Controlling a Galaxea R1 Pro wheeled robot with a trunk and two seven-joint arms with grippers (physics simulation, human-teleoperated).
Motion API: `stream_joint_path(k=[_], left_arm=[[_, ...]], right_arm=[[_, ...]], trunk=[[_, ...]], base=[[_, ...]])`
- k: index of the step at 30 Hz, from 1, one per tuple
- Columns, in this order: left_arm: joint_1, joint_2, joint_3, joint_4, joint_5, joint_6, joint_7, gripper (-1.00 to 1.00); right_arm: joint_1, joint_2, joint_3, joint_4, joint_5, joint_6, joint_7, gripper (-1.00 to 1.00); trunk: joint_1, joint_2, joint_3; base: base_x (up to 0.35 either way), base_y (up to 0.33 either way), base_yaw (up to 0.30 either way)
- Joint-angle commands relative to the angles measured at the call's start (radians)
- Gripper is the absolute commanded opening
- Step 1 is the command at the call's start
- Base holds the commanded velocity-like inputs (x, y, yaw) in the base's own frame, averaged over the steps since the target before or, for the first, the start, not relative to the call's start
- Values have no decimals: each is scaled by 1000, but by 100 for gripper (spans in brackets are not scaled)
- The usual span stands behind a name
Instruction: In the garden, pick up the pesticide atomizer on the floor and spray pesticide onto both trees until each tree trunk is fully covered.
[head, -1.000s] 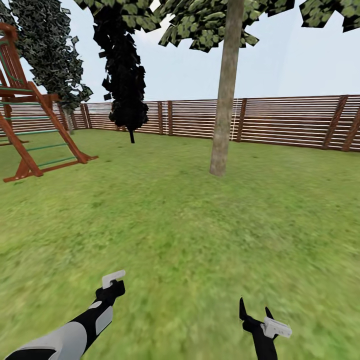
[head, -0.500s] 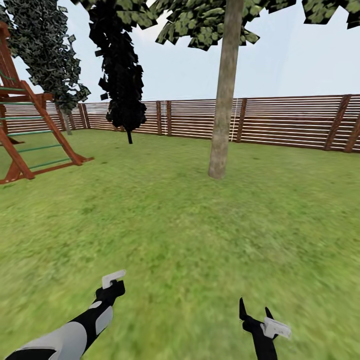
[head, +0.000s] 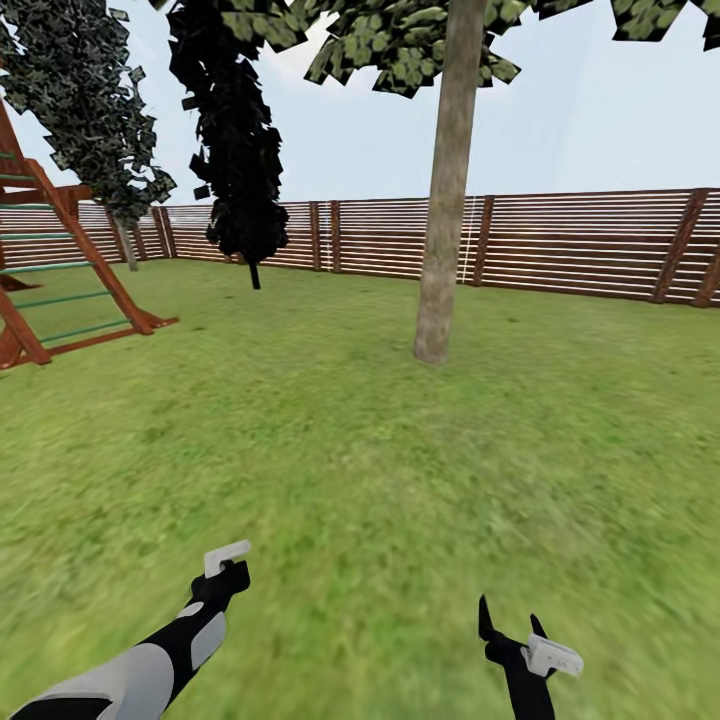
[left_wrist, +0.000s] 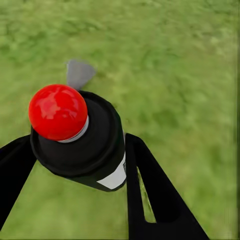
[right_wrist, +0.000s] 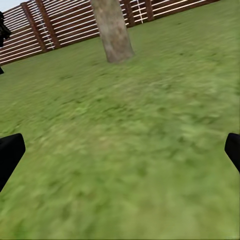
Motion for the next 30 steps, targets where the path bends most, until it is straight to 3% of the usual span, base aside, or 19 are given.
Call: stream_joint_path(k=[1, 30], left_arm=[[0, 0, 0, 0, 0, 0, 1, -100], [0, 0, 0, 0, 0, 0, 0, -100]], right_arm=[[0, 0, 0, 0, 0, 0, 0, 100], [0, 0, 0, 0, 0, 0, 0, 100]], trunk=[[0, 0, 0], [0, 0, 0]], base=[[332, -129, 0], [332, -130, 0]])
